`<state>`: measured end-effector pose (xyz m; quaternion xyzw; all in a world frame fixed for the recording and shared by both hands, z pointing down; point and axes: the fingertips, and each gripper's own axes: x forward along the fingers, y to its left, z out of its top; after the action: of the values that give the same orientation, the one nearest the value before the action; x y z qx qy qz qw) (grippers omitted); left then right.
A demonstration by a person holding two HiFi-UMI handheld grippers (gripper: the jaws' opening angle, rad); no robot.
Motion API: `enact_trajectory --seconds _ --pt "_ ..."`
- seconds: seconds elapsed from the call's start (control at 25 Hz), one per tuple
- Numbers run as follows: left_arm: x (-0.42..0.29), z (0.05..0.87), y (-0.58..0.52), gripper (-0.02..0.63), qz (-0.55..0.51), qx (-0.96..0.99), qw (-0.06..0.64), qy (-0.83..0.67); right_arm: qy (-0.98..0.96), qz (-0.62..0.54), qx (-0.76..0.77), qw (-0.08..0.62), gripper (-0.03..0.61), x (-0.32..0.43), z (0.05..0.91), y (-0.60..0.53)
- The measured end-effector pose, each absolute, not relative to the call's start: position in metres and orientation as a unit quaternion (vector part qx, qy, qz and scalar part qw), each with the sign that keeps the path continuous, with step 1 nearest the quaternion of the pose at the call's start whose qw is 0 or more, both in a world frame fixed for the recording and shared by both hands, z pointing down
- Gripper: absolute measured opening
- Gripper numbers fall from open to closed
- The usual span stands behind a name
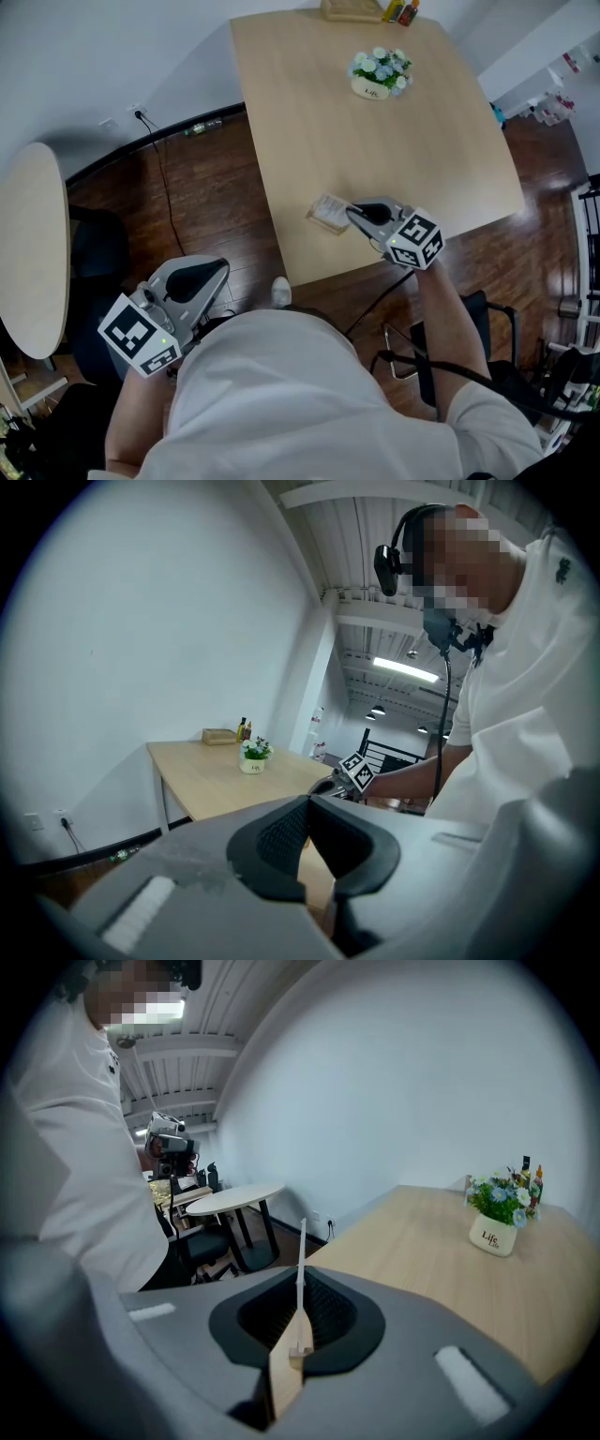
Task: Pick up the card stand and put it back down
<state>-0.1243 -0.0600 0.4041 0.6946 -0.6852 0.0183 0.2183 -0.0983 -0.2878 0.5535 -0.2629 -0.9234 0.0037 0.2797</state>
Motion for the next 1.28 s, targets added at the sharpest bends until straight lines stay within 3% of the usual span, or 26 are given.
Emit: enact_trajectory --seconds 0.72,0.96,1.28 --pt "-0.138 0.402 -0.055 0.002 0.017 0.694 0.237 -0.680 -0.918 0.018 -0.269 0.292 0.023 -0.096 0.582 -0.290" --pt "-0.143 0.400 -0.047 0.002 0.024 0.704 0.233 -0.671 -0.925 0.018 -0.244 0.290 0.106 -0.100 0.577 -0.288" --pt "-0.144 0.392 -0.008 0.002 0.023 0.722 0.217 -0.657 -0.964 0.001 -0.109 0.244 0.130 -0.100 0.529 -0.302"
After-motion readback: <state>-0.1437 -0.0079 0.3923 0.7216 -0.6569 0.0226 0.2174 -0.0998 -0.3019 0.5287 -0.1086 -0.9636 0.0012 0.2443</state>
